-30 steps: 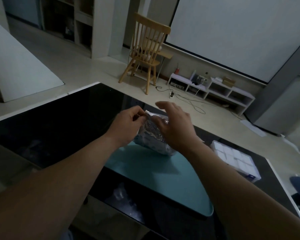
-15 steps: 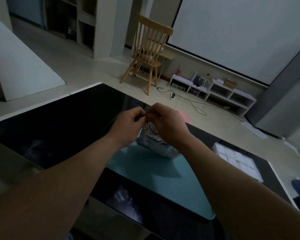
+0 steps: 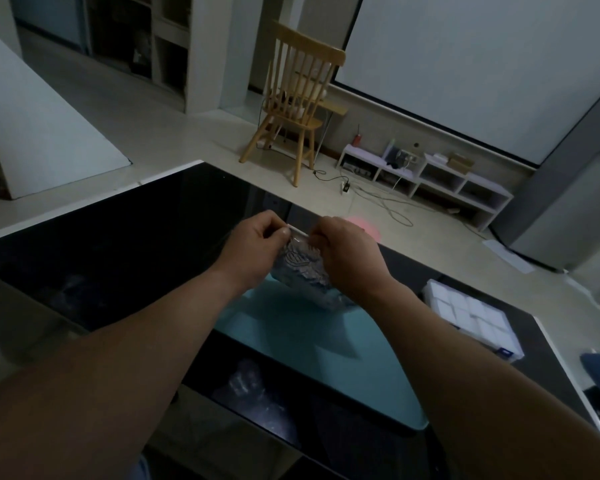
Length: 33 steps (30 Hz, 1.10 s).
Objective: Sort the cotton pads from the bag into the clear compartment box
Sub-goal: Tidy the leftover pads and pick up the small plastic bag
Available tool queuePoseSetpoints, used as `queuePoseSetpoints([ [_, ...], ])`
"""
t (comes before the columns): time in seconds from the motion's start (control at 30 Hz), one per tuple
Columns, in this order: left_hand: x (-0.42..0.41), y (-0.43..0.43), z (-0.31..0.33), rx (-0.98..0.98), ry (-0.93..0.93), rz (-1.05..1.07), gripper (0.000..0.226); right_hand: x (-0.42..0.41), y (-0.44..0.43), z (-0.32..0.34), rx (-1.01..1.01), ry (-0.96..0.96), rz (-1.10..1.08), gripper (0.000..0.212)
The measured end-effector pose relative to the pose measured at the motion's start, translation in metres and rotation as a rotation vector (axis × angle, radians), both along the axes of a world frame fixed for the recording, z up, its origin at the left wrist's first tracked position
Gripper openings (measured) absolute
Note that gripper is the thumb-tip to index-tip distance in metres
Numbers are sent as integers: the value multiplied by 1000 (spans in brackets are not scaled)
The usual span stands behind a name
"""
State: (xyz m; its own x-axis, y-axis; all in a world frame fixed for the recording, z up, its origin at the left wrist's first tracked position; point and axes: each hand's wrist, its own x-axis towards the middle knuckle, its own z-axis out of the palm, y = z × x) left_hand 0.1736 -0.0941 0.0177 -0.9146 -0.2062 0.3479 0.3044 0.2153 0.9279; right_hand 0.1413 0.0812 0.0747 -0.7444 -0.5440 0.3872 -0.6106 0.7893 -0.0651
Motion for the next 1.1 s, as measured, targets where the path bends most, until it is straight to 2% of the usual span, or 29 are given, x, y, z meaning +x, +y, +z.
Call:
queuePoseSetpoints([
  [0.17,-4,5,-1,0,-21,-110,11,0,11,2,-14,-11,3,13],
  [0.3,-4,10,4,-2,42,-117,15,-1,15,3,-90,-46,29,12],
  [0.57,-3,11,1,-49,41,-166,15,2,16,-9,-141,-75,30,11],
  [0.83,-11,-10,-7,1,7,41,17,-4,43,-18,-102,-120,-43,12],
  [1.1,-10,-17,-13,5,1,96,17,0,72,-31,-72,-152,-109,13],
])
